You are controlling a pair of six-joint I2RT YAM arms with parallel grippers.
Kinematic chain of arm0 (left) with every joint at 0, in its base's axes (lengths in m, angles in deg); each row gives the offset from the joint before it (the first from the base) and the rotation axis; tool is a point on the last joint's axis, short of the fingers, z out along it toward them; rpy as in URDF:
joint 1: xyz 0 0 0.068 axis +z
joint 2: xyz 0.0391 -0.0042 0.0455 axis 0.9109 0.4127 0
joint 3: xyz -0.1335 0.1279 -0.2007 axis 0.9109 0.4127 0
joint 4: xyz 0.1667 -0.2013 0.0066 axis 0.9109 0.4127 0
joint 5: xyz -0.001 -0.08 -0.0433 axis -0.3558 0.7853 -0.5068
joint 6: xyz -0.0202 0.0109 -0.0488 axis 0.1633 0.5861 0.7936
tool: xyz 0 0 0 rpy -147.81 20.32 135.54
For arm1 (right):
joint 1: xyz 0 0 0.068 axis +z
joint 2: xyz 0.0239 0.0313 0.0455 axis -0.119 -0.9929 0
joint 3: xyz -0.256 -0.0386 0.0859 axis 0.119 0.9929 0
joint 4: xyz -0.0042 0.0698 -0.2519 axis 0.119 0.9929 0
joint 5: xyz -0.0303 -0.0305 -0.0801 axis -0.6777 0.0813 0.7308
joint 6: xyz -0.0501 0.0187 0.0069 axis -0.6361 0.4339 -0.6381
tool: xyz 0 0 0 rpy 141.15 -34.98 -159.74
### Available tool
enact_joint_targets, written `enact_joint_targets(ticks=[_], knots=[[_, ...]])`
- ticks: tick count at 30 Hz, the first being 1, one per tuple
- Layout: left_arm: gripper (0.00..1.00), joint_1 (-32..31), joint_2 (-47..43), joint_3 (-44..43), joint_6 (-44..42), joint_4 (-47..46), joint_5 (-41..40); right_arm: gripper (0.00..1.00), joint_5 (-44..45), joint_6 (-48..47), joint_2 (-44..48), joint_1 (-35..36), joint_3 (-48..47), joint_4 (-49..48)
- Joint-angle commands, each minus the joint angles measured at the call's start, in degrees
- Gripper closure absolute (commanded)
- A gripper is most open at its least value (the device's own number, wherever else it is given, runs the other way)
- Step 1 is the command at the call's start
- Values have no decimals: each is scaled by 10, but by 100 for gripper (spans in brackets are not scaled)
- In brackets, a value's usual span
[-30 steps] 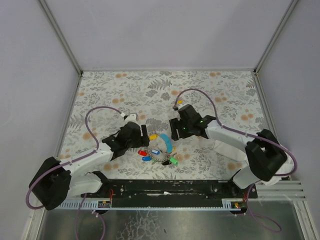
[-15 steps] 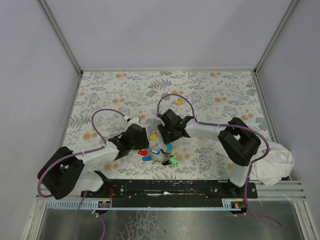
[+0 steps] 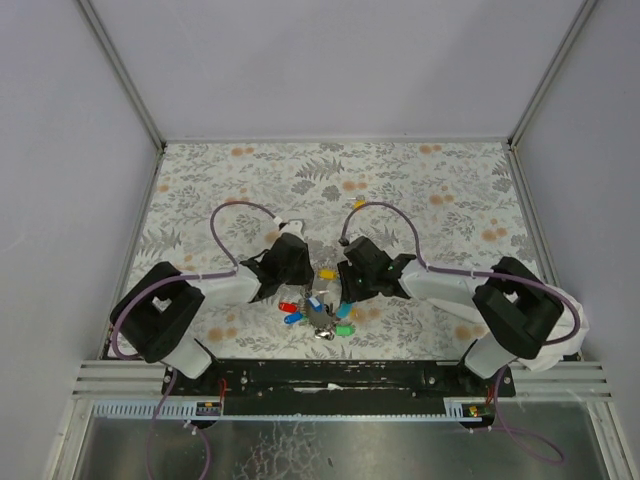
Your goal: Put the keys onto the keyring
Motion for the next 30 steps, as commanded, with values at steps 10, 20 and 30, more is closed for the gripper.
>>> enact_joint_targets(ticks=[10, 20, 30], knots=[[73, 7, -128, 50, -82, -18, -58, 42, -6, -144, 99, -2, -11, 33], [62, 13, -211, 91, -94, 3, -66, 47, -94, -214, 11, -72, -94, -13], [59, 15, -211, 111, -96, -15, -54, 47, -125, -258, -117, -89, -163, -35]])
